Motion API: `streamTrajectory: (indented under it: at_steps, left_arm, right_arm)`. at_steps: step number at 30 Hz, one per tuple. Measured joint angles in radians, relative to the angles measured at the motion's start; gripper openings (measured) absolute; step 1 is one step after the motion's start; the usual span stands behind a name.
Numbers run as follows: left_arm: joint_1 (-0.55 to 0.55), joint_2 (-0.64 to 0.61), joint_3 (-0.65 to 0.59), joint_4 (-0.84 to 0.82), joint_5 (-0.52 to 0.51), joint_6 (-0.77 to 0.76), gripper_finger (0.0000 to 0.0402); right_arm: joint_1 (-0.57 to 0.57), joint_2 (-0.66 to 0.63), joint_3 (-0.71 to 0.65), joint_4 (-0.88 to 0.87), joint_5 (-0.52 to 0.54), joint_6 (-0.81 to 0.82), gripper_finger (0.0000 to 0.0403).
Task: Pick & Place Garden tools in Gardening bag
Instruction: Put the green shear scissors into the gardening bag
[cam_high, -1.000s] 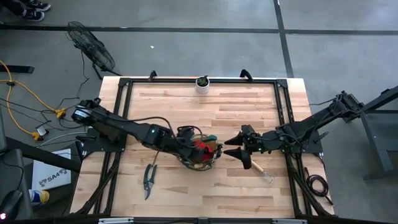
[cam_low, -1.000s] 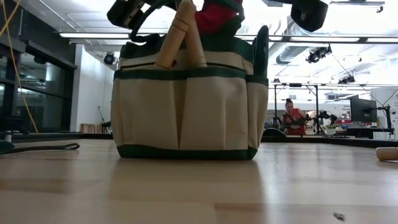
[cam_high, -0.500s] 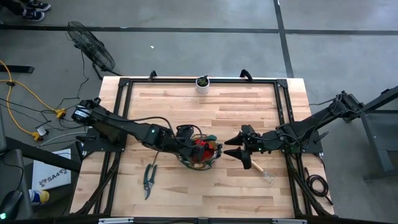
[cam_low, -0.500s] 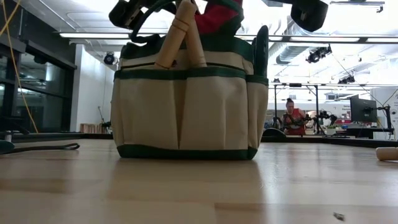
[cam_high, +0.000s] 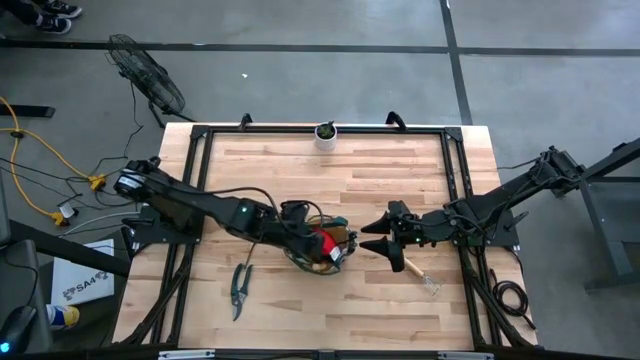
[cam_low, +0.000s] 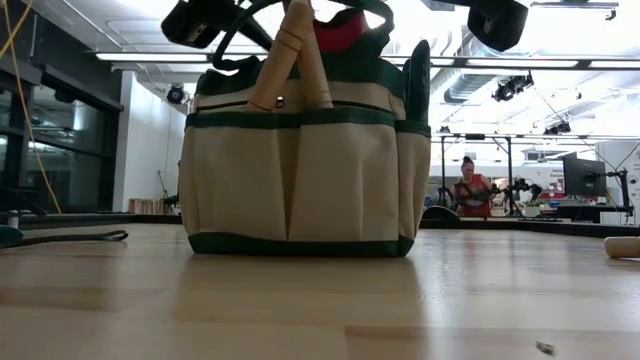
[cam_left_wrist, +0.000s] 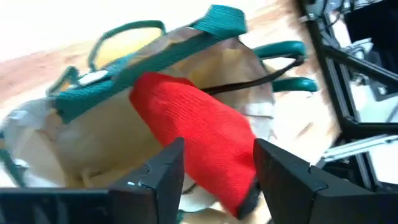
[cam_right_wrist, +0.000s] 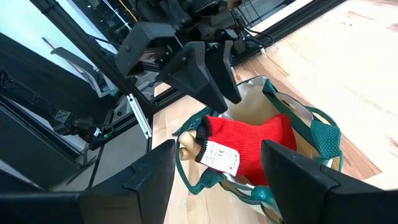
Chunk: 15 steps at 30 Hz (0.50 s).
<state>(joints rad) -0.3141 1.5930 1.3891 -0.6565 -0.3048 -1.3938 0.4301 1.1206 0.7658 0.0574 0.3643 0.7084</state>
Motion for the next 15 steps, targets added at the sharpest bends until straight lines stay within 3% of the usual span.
streamTrajectory:
  at_steps: [4,9,15]
  left_arm:
    - [0.000,-0.026,0.000,-0.001,-0.030,0.049,0.0182]
    - [0.000,-0.065,0.000,0.068,-0.037,0.215,0.0168]
    - [0.000,-0.070,-0.001,0.276,0.107,0.373,0.0147]
  right_arm:
    - [0.000,0.000,0.000,0.000,-0.001,0.005,0.0227]
    - [0.000,0.000,0.000,-0.001,0.000,0.006,0.0227]
    - [0.000,0.000,0.000,-0.001,0.001,0.006,0.0227]
